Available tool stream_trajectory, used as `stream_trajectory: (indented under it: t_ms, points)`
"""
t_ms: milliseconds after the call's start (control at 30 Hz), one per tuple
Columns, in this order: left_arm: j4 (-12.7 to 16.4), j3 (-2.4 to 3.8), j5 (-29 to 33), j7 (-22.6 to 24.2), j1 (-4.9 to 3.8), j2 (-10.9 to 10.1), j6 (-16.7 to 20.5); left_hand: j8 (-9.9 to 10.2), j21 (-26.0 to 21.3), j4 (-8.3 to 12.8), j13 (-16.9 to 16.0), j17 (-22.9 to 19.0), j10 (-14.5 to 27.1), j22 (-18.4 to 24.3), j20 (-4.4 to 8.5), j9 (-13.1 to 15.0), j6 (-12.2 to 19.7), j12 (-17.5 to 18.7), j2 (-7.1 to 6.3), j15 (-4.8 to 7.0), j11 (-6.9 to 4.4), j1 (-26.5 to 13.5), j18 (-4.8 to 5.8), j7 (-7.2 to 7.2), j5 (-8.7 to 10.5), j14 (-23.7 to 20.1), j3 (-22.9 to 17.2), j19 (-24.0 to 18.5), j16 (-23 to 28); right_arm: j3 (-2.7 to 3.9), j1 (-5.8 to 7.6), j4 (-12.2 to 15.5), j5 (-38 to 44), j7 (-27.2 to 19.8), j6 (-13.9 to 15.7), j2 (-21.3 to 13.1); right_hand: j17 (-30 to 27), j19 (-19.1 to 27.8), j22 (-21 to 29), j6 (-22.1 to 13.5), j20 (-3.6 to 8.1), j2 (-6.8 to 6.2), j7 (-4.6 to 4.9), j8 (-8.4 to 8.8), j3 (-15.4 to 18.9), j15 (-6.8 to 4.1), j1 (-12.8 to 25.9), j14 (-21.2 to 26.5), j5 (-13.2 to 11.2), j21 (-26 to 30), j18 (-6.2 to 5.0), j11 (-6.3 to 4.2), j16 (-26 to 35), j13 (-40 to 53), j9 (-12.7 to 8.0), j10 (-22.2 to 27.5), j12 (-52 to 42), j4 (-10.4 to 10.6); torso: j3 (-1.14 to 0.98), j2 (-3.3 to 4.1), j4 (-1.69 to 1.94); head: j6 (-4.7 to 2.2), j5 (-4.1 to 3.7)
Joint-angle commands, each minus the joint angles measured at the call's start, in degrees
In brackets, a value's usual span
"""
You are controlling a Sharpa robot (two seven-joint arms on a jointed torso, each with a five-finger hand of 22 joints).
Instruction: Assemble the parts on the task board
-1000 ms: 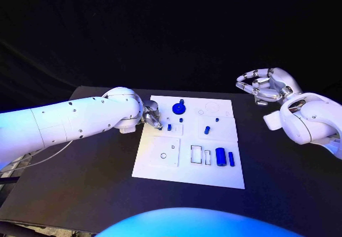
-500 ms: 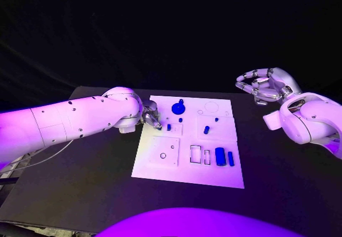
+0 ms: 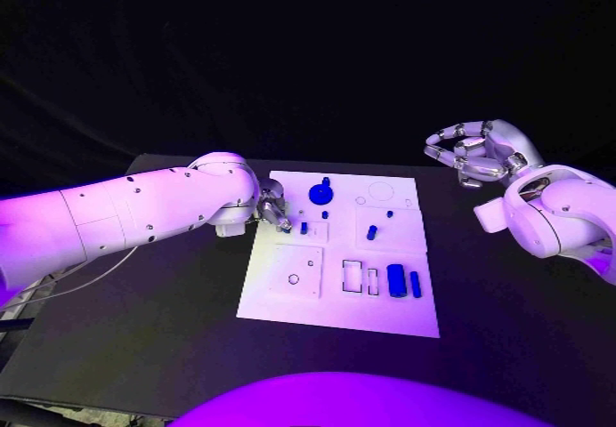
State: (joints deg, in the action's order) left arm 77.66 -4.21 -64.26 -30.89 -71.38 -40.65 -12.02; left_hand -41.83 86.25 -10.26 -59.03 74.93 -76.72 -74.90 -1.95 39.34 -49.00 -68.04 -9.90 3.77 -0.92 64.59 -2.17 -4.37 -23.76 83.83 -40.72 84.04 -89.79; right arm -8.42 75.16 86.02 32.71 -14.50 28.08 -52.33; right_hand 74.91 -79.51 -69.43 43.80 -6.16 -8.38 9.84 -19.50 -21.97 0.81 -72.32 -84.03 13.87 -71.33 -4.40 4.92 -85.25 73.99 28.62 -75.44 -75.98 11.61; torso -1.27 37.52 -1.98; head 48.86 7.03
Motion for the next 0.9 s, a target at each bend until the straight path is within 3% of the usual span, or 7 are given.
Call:
stream_trajectory:
  t_ms: [33,467,500,900]
  points:
    - [0.1,-0.30,1.6,-0.9,0.40,0.4,-3.0,-0.1,0.2,9.5,0.2,15.1,-0.6,-7.8,0.53,0.0,-1.2,0.4,0.01,0.44,-0.03,-0.9,0.47,0.90,0.05,6.2,-9.4,2.3,-0.2,0.01,-0.02,0.1,0.4,-0.4,-0.4,0.0,4.3,-0.3,-0.1,-0.2,0.01,0.43,-0.09,-0.18,0.0,-0.49,0.0,-3.1,0.2,-0.1,-0.65,-0.13,0.0,0.0,0.1,-0.2,-0.2,0.2,0.02,0.01,0.00,0.04,-0.02]
    - [-0.1,-0.31,1.6,-0.7,0.39,0.9,-1.7,-0.1,0.3,7.5,0.4,15.1,-1.2,-8.0,0.80,0.5,-1.8,0.7,0.24,0.83,-0.55,-2.8,0.52,1.65,1.09,6.2,-5.4,2.4,-0.2,0.01,-0.02,0.0,0.4,-0.5,-0.4,0.1,4.3,-0.3,-0.1,-0.2,0.01,0.43,-0.09,-0.18,0.0,-0.49,0.0,-3.1,0.2,-0.1,-0.65,-0.13,0.0,0.0,0.1,-0.2,-0.2,0.2,0.04,0.03,0.02,-0.02,-0.06]
    - [-0.1,-0.31,1.5,-0.7,0.39,0.9,-1.6,-0.4,0.2,7.3,-1.0,15.1,-1.7,-8.0,0.86,0.7,-2.2,-0.2,0.26,0.95,-0.70,-3.0,0.51,1.83,1.17,6.2,-4.8,2.4,-0.2,0.01,-0.02,0.0,0.4,-0.5,-0.4,0.1,4.3,-0.3,-0.1,-0.2,0.01,0.43,-0.09,-0.18,0.0,-0.49,0.0,-3.1,0.2,-0.1,-0.65,-0.13,0.0,0.0,0.1,-0.2,-0.2,0.2,0.03,0.03,0.01,-0.03,-0.08]
    - [-1.2,-0.31,1.4,-0.8,0.39,1.4,-0.6,-0.1,0.2,5.3,-1.5,15.1,-1.7,-8.0,1.12,0.8,-2.5,-0.4,0.43,1.21,-0.94,-4.2,0.51,2.12,1.68,6.2,-2.4,2.4,-0.2,0.01,-0.02,0.1,0.4,-0.5,-0.3,0.0,4.3,-0.3,0.0,-0.2,0.03,0.41,-0.10,-0.22,0.0,-0.50,-0.1,-3.1,0.3,0.0,-0.66,-0.14,0.0,0.0,0.1,-0.2,-0.1,0.2,0.04,0.03,0.01,0.14,-0.19]
